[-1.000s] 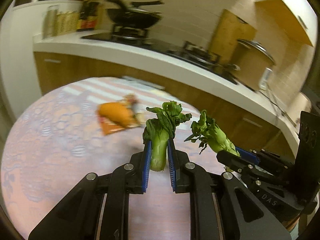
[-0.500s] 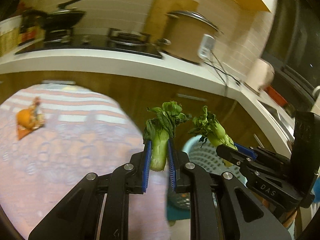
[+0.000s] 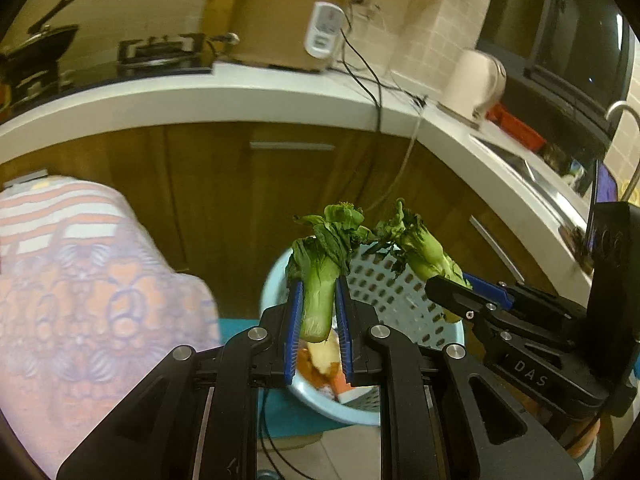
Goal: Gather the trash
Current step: 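Carry both bok choy stalks over the basket and release them, then return both tools to the table toward the orange peel and panda wrapper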
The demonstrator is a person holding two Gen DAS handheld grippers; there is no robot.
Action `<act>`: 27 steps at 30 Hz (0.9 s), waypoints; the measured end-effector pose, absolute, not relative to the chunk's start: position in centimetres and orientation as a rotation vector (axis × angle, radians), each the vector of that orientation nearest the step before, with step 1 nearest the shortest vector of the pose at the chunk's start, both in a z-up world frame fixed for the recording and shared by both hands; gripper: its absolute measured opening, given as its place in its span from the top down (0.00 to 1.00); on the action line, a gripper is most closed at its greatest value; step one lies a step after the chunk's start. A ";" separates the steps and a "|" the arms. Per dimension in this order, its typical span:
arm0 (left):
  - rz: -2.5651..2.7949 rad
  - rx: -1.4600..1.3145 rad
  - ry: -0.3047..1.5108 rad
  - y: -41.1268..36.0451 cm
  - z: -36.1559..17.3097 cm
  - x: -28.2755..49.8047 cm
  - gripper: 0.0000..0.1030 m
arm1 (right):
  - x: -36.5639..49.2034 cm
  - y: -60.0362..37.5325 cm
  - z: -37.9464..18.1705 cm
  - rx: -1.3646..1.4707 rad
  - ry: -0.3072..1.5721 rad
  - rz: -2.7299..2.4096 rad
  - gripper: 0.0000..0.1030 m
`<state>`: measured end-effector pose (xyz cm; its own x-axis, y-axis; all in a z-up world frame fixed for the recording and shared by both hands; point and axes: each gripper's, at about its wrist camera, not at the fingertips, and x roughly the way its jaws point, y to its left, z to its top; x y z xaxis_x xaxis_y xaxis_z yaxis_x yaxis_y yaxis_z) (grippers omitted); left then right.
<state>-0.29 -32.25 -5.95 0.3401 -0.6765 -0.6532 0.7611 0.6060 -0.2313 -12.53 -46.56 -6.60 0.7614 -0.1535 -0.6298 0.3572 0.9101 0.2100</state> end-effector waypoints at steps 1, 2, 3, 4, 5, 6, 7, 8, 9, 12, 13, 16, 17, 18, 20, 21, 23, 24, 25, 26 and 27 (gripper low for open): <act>-0.943 0.128 0.795 -32.8 -6.3 -0.4 0.86 | -12.8 -47.1 -7.0 0.341 0.657 -0.294 0.79; -0.945 0.134 0.800 -33.3 -6.6 -0.6 0.86 | -12.9 -47.4 -7.2 0.345 0.663 -0.301 0.79; -0.946 0.140 0.804 -33.7 -6.8 -0.7 0.86 | -13.0 -47.6 -7.4 0.348 0.668 -0.308 0.79; -0.948 0.144 0.810 -34.1 -7.1 -0.8 0.86 | -13.1 -47.9 -7.6 0.353 0.673 -0.313 0.79; -0.949 0.147 0.815 -34.3 -7.2 -0.9 0.86 | -13.2 -48.1 -7.9 0.358 0.680 -0.316 0.79; -0.949 0.151 0.822 -34.6 -7.5 -0.9 0.86 | -13.3 -48.4 -8.2 0.362 0.686 -0.321 0.79; -0.951 0.158 0.828 -34.8 -7.6 -0.9 0.86 | -13.4 -48.6 -8.5 0.367 0.692 -0.327 0.79; -0.953 0.163 0.834 -35.0 -7.8 -0.9 0.85 | -13.4 -48.9 -8.9 0.375 0.701 -0.332 0.78; -0.955 0.172 0.839 -35.1 -7.9 -0.9 0.84 | -13.5 -49.1 -9.1 0.383 0.708 -0.335 0.78; -0.947 0.176 0.849 -35.4 -8.3 -0.7 0.66 | -13.3 -49.9 -10.1 0.416 0.744 -0.341 0.75; -0.940 0.174 0.848 -35.5 -8.4 -0.8 0.63 | -13.4 -50.0 -10.3 0.420 0.747 -0.346 0.73; -0.918 0.180 0.844 -35.3 -8.5 -0.6 0.60 | -13.6 -50.1 -10.3 0.418 0.738 -0.363 0.52; -0.912 0.180 0.843 -35.2 -8.4 -0.5 0.60 | -13.7 -50.1 -10.2 0.416 0.734 -0.358 0.52; -0.904 0.184 0.838 -35.1 -8.3 -0.5 0.60 | -13.7 -50.1 -10.1 0.415 0.730 -0.351 0.52; -0.896 0.187 0.827 -34.9 -8.1 -0.5 0.60 | -13.7 -49.9 -9.7 0.413 0.719 -0.348 0.52; -0.896 0.185 0.825 -34.8 -8.0 -0.5 0.60 | -13.6 -49.8 -9.5 0.412 0.715 -0.344 0.52; -0.899 0.180 0.824 -34.5 -7.8 -0.5 0.60 | -13.4 -49.5 -9.1 0.403 0.708 -0.336 0.52; -0.901 0.179 0.824 -34.4 -7.7 -0.5 0.60 | -13.3 -49.3 -8.9 0.396 0.705 -0.333 0.52; -0.903 0.176 0.822 -34.2 -7.5 -0.5 0.60 | -13.1 -49.0 -8.6 0.389 0.703 -0.328 0.52; -0.902 0.174 0.820 -33.9 -7.4 -0.4 0.60 | -12.9 -48.6 -8.3 0.380 0.700 -0.322 0.52; -0.900 0.171 0.818 -33.6 -7.2 -0.3 0.60 | -12.6 -48.3 -7.9 0.373 0.695 -0.315 0.52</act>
<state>-0.33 -33.62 -7.25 0.3492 -0.6285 -0.6951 0.7517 0.6308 -0.1927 -12.59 -48.30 -7.90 0.7261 -0.1570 -0.6694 0.4008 0.8877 0.2266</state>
